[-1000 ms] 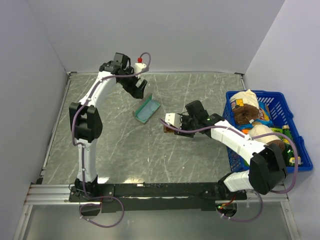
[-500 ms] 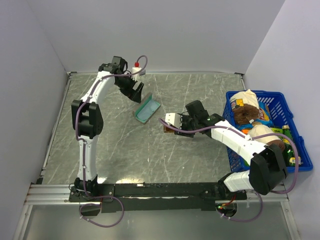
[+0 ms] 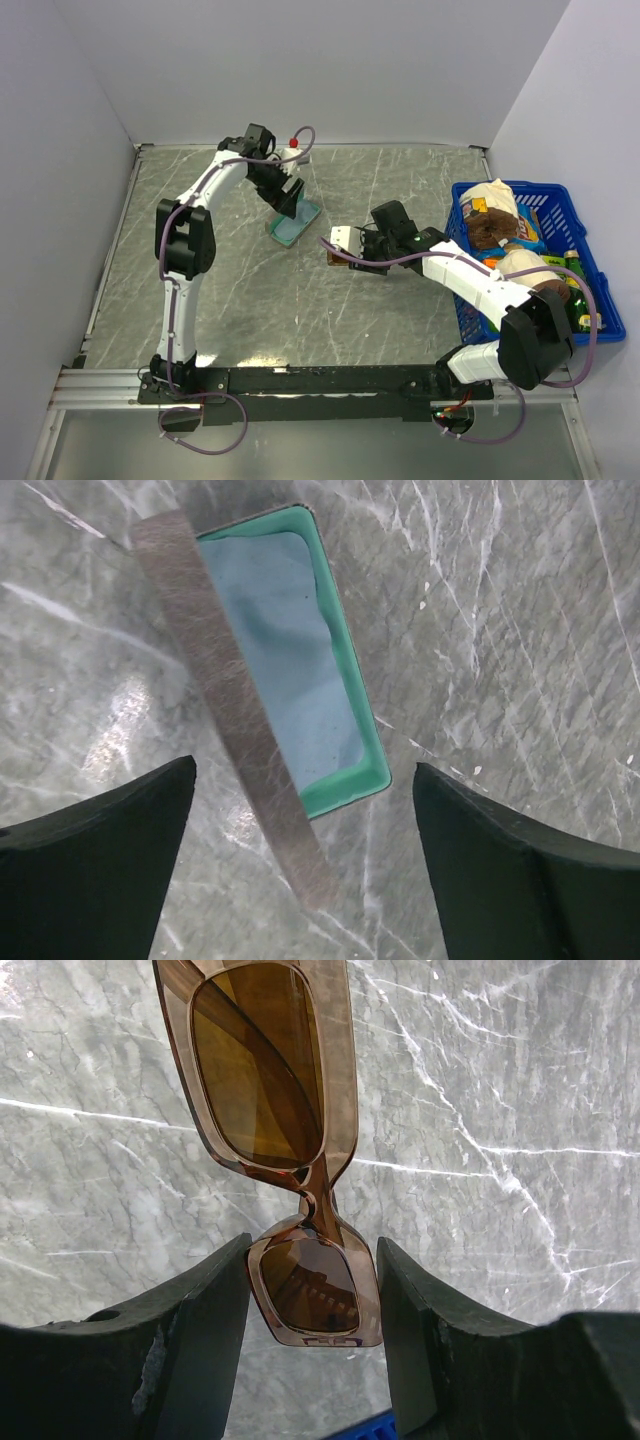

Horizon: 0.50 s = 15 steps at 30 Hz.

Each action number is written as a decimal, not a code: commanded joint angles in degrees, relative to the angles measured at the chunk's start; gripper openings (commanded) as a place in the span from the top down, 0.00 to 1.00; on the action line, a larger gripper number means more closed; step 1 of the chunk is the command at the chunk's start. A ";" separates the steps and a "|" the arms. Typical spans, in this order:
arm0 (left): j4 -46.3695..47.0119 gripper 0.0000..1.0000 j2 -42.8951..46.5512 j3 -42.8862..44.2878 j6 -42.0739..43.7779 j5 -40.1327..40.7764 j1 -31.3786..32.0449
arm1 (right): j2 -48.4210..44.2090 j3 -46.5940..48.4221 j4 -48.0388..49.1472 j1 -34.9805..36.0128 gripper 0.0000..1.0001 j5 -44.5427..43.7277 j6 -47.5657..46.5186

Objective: Organize the sunglasses
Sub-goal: Move the opened sunglasses case to the center of the board.

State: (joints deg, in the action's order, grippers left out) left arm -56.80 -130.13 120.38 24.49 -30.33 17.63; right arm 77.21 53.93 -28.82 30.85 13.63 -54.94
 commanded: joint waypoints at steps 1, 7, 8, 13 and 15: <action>2.13 0.10 -0.31 -1.46 -0.41 0.44 0.30 | -0.92 0.21 0.34 -0.35 0.93 1.40 -0.26; 3.18 0.20 0.57 -2.78 -0.58 0.88 0.57 | -0.66 0.30 0.25 -0.27 0.93 1.40 -0.26; 3.18 0.23 0.66 -2.95 -0.50 0.97 0.83 | -0.48 0.30 0.17 -0.18 0.93 1.49 -0.34; 3.01 0.32 0.31 -3.13 -0.32 1.85 1.35 | -0.48 0.38 -0.01 -0.27 0.93 1.40 -0.17; 2.83 0.32 0.14 -3.22 -0.23 2.02 1.53 | -0.57 0.38 -0.10 -0.27 0.93 1.58 -0.17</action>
State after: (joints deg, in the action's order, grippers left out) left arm -54.59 -130.15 117.23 24.27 -28.82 18.41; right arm 77.21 53.93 -28.84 30.85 13.63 -54.94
